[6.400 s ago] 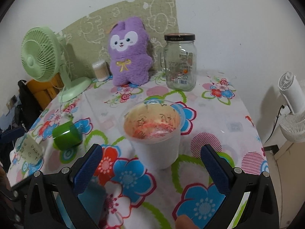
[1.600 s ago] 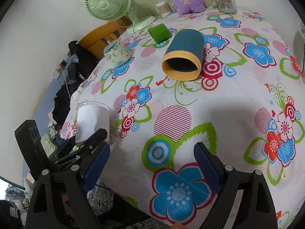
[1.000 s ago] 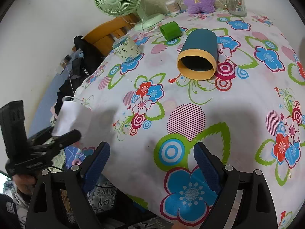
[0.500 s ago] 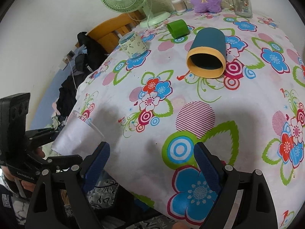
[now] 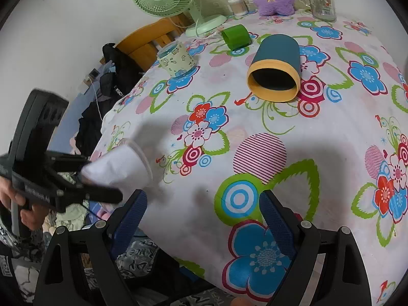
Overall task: Flip cup upside down
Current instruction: 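Lower the inverted white cup onto the tablecloth with the right gripper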
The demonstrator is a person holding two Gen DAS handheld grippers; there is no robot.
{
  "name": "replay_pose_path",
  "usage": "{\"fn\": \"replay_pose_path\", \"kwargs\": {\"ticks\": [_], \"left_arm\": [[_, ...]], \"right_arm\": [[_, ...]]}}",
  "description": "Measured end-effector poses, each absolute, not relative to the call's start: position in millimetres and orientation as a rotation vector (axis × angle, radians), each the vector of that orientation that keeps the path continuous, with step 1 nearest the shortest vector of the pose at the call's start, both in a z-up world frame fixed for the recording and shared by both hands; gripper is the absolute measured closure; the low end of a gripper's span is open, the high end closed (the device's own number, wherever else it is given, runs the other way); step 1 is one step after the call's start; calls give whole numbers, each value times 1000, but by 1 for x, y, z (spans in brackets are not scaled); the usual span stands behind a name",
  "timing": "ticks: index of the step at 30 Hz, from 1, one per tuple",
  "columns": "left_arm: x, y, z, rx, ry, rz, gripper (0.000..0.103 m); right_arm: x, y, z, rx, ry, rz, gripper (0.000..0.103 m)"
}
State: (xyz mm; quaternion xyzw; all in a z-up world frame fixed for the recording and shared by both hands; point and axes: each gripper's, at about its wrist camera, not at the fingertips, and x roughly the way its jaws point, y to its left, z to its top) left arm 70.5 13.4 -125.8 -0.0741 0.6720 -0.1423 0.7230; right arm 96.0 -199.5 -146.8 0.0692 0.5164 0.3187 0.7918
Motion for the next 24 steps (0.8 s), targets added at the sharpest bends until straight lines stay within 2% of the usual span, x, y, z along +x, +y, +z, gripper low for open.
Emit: {"fn": "replay_pose_path", "kwargs": {"ticks": [12,17,24], "left_arm": [[92,12,-124,-135,1432,-287,24],[91,15,-121,-143,1413,-282,17],[88,17,-115,-143,1389,-270,15]], "right_arm": [[101,-203,-148,143,1105,663,12],[102,-197,-148,125,1099,656,12],[101,-187,-145,65,1082,619,9]]}}
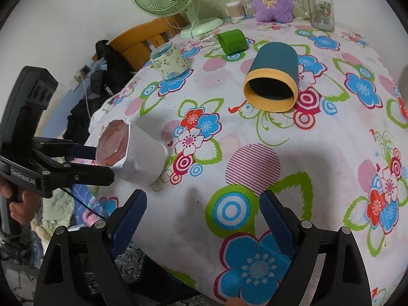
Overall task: Flip cup upside down
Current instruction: 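Lower the inverted white cup onto the tablecloth with the right gripper, then open the right gripper and withdraw it from the cup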
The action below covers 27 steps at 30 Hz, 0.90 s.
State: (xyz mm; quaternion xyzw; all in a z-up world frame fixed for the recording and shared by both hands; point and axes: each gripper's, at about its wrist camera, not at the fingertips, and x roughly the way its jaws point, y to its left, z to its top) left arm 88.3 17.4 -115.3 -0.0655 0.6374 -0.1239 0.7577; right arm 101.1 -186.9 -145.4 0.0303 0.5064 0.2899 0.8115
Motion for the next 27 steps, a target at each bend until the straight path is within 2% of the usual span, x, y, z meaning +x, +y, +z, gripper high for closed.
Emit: {"fn": "replay_pose_path", "kwargs": {"ticks": [2,15,27], "left_arm": [[87,18,-114,-140,1382,-263,15],[81,26,-100,-130,1319,-213,11],[75,37,-77,-136,1199,-162,11]], "right_arm": [[102,-185,-144,51,1068,600,6],[100,-167,-127,-85,983,487,5],[96,-158,-96,-80,890,486,5]]}}
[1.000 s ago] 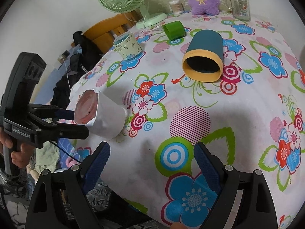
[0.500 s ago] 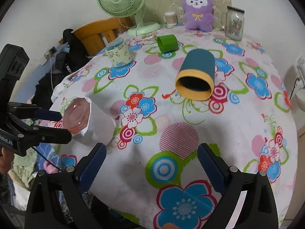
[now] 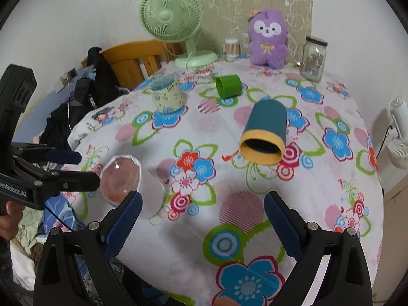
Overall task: Flip cup upside down
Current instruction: 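Open the right gripper and withdraw it from the cup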
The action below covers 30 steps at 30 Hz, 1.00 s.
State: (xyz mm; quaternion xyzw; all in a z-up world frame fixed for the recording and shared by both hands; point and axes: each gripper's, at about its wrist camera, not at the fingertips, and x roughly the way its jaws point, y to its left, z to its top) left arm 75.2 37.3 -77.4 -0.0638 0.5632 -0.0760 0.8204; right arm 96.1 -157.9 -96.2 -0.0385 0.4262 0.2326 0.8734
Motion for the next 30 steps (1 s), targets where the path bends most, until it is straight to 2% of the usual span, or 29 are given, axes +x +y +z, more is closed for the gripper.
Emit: {"fn": "replay_pose_path", "kwargs": {"ticks": [30], "left_arm": [[38,52,-13,-152,760,-25,8]], "right_arm": [[69,-146,-3,-81,567,417,5]]}}
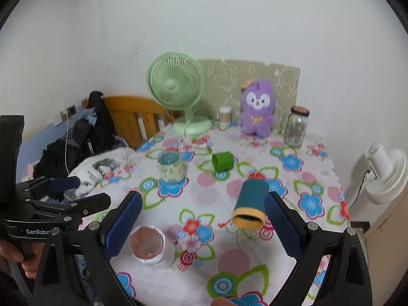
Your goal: Flip cup upside down
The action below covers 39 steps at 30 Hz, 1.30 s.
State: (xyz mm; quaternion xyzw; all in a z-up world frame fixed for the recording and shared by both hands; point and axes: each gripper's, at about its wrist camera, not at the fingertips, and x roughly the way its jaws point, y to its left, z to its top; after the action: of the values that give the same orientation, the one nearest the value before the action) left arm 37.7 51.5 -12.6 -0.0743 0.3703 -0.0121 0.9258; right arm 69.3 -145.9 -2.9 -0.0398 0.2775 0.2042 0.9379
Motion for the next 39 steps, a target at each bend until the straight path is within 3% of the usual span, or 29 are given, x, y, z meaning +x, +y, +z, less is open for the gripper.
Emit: {"fn": "replay_pose_path", "kwargs": {"ticks": [39], "left_arm": [[-9,49,57,-67,312,110,0]], "right_arm": [[16,-149,65,-63,184,314,5]]}}
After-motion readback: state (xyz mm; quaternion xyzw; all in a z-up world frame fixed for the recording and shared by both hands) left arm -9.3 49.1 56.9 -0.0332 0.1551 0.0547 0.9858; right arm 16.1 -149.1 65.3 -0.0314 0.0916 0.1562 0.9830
